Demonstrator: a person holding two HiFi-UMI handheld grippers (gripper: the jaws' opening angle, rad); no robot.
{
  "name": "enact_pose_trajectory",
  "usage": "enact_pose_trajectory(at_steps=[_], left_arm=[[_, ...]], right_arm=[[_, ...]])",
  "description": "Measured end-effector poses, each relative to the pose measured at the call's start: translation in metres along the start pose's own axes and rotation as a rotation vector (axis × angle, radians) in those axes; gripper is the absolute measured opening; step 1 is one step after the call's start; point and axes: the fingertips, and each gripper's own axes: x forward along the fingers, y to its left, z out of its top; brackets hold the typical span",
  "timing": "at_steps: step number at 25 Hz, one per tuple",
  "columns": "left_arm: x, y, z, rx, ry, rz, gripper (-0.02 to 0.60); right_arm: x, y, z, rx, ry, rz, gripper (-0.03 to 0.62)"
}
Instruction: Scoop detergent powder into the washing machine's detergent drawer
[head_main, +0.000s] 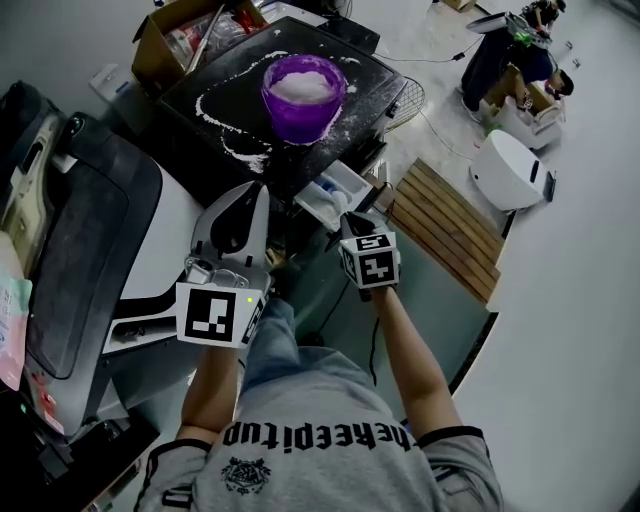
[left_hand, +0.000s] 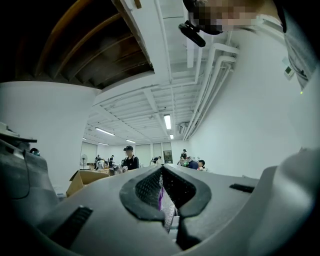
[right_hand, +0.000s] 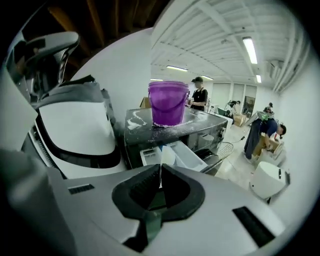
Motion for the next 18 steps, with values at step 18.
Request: enact_pose_trajectory(at_steps=[18], left_arm=[[0.005, -0.007, 0.037, -0.023, -0.039, -0.074, 0.003]], right_arm=[[-0.098, 0.005, 0.074, 0.192, -0.353, -0.039, 0.005]])
